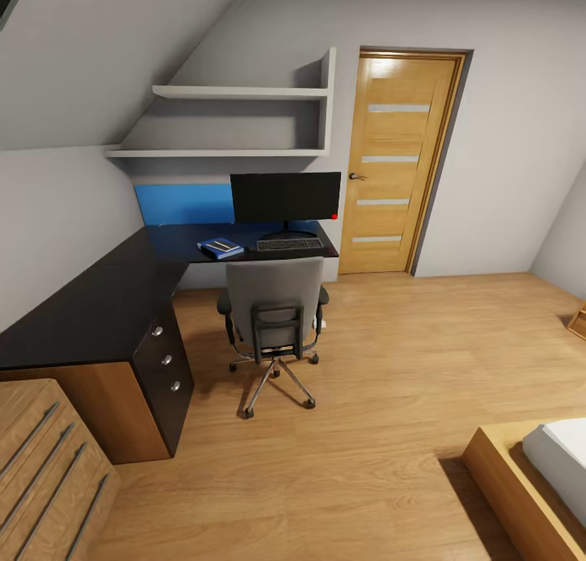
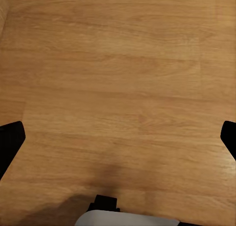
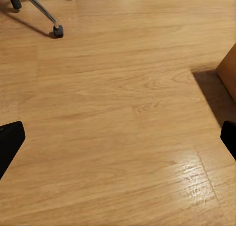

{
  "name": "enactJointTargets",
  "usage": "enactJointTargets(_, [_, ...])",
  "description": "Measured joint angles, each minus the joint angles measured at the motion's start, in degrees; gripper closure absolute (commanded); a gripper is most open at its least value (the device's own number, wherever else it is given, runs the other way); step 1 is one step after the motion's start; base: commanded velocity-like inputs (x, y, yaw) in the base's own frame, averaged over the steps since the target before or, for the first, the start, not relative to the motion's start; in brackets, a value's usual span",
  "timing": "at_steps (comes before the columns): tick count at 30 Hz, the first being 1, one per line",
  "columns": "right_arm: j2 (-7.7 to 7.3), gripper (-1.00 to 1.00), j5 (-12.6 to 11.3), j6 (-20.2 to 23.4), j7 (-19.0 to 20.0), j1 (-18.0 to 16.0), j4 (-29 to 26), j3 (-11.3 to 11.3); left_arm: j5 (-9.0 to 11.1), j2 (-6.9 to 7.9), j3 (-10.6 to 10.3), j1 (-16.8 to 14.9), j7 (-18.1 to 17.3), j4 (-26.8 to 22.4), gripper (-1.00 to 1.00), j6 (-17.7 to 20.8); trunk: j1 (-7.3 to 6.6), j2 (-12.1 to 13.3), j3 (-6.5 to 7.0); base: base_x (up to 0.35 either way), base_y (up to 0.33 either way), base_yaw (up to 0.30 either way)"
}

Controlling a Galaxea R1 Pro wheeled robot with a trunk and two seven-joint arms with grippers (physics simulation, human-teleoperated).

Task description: In the bedroom, organize the workspace by keeping the computer under the desk, ensuring the monitor is on the desk, placing the keyboard on the desk next to the monitor, placing the mouse on the desk next to the keyboard, moving the folder from the swivel chair onto the desk next to the mouse, stacking the notebook on top of the folder with the pen on top of the notebook, and positioning the swivel chair next to the desk.

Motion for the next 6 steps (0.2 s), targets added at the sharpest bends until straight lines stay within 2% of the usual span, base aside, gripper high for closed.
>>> enactJointTargets(6, [0.00,-1.00,0.00,0.00,0.00,0.00,0.00,-0.01,-0.03,0.00,0.00,0.00,0.00,0.00,-1.00,0.01,0.00,0.00,0.00,0.000,0.000,0.000])
